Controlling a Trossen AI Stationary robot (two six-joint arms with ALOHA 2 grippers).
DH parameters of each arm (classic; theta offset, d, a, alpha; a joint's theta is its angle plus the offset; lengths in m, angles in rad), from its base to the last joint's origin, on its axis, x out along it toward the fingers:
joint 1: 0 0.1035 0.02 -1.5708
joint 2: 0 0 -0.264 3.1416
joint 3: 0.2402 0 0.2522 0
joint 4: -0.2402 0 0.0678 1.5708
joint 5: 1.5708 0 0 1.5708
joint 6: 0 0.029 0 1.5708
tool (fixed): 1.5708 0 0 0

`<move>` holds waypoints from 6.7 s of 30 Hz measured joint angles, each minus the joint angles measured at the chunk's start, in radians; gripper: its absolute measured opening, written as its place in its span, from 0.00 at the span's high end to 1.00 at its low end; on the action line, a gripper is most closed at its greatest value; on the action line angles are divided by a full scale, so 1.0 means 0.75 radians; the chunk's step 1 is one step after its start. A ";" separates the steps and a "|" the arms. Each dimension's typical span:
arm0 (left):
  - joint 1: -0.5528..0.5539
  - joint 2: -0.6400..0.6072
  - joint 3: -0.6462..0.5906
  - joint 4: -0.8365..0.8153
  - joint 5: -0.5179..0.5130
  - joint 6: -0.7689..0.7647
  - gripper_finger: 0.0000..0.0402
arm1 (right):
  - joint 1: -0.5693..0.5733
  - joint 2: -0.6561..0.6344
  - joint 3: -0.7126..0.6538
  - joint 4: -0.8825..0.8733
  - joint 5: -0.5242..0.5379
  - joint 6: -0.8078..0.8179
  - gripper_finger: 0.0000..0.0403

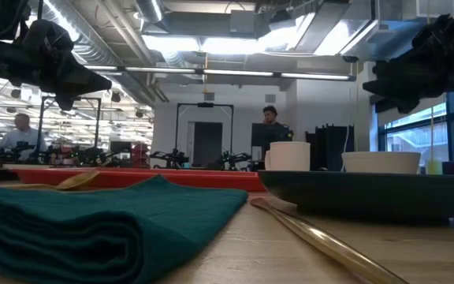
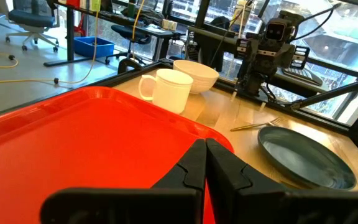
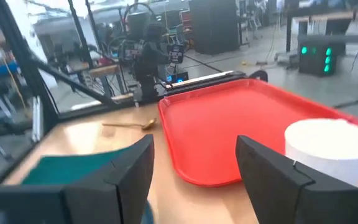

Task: Set up tray
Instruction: Put the white mug on the top right of the red tray

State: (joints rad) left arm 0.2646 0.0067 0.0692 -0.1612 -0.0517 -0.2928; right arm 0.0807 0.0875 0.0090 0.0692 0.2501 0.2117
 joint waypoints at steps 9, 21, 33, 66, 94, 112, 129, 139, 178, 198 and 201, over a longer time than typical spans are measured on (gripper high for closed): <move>0.000 0.000 0.000 0.000 0.000 0.000 0.99 | 0.000 0.000 0.000 0.000 0.000 0.028 0.44; 0.000 0.000 0.000 0.000 0.000 0.000 0.99 | 0.000 0.000 0.000 0.006 0.001 0.067 0.44; 0.000 0.000 0.000 0.000 0.000 0.000 0.99 | 0.001 0.014 0.000 -0.019 -0.032 0.250 0.44; 0.000 0.000 0.000 0.006 -0.083 0.000 0.99 | -0.037 1.111 0.891 -0.736 -0.019 0.415 0.44; 0.000 0.000 0.000 0.006 -0.082 0.118 0.99 | -0.712 1.794 1.411 -0.907 -0.034 0.294 0.53; 0.000 0.000 0.000 0.030 -0.257 0.246 0.99 | -0.907 2.037 1.450 -0.909 -0.214 0.229 0.57; 0.000 0.000 0.000 0.030 -0.257 0.246 0.99 | -0.907 2.037 1.442 -0.904 -0.221 0.222 0.89; 0.000 0.000 0.000 0.031 -0.258 0.384 0.99 | -0.906 2.031 1.462 -0.887 -0.193 0.158 0.99; 0.000 0.000 0.001 0.039 -0.257 0.514 0.99 | -1.028 2.599 2.131 -0.803 -0.603 -0.079 1.00; 0.000 0.000 0.001 0.039 -0.256 0.514 0.99 | -1.037 2.599 2.131 -0.834 -0.567 -0.111 1.00; 0.000 0.000 0.000 0.039 -0.256 0.513 0.99 | -1.037 2.599 2.131 -0.833 -0.566 -0.116 1.00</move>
State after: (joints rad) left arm 0.2646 0.0067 0.0696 -0.1322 -0.2436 0.0921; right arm -0.6968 2.0365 1.6073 -0.5559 -0.1748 0.1246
